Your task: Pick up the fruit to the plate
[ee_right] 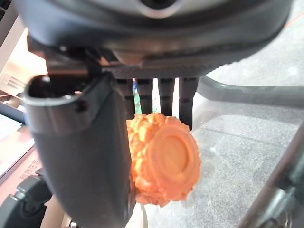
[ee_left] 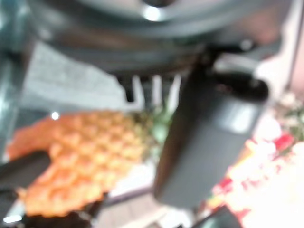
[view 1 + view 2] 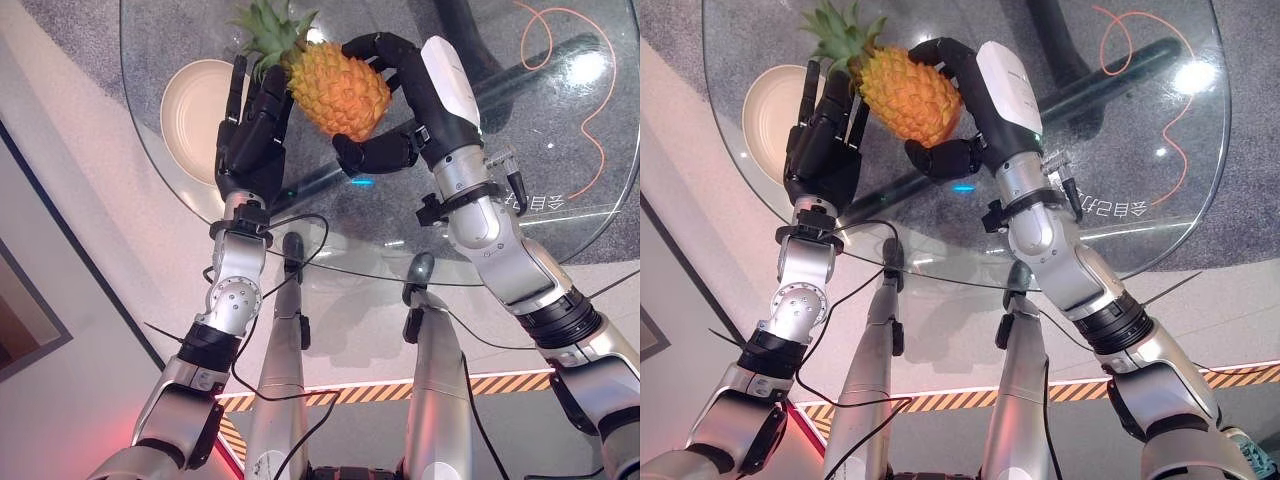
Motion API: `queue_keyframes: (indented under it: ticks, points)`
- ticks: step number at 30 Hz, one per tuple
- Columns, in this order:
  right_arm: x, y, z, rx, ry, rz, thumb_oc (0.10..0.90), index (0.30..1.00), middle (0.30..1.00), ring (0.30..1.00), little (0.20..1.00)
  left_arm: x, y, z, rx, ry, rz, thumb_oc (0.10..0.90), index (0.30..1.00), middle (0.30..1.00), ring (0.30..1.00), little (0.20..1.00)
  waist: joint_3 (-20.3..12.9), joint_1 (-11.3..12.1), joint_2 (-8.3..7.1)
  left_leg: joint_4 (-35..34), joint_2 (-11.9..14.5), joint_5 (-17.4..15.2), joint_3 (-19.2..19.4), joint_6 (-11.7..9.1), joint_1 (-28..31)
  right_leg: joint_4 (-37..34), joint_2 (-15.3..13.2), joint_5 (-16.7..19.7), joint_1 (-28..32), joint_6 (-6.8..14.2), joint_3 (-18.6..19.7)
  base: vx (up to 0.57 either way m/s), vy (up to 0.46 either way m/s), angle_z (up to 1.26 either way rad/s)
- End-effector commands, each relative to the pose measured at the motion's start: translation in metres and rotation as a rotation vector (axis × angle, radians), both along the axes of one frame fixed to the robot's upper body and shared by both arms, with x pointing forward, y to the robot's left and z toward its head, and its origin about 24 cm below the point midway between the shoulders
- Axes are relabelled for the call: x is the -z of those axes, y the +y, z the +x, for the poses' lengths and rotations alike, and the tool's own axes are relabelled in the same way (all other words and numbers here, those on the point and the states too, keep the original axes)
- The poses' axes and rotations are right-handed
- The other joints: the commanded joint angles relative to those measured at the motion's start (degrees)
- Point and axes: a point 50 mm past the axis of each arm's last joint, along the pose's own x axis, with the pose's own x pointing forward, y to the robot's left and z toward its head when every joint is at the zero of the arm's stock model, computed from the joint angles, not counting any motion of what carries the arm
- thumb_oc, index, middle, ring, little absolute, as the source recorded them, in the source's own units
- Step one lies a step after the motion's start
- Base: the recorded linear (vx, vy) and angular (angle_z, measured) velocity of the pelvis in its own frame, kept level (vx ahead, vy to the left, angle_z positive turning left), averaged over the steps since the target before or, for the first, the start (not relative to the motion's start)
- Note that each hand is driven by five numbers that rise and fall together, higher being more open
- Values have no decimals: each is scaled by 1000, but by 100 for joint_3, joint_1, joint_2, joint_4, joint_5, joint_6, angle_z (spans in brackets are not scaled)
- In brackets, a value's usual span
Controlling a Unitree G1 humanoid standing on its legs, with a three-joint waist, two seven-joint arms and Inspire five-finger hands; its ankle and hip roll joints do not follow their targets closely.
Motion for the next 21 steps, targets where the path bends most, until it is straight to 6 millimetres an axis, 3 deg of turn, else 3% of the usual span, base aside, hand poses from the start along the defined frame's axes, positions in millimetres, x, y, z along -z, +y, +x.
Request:
queue_keyframes:
  ticks: [1,21]
  points:
    - [-53,68,-71,-453,-318,-103,100,300,300,300,200,-74,-14,-21,48,-364,29,800,900,900,900,900,-114,-29,-300,432,-451,-513,319,355,157,-1789,401,1129,800,-22,-517,0,0,0]
    - [-56,76,-77,-471,-379,-187,100,300,300,300,200,-75,-11,-20,29,-335,-62,800,900,900,900,900,-114,-14,-323,459,-484,-527,289,356,144,-1791,428,1114,802,-29,-515,0,0,0]
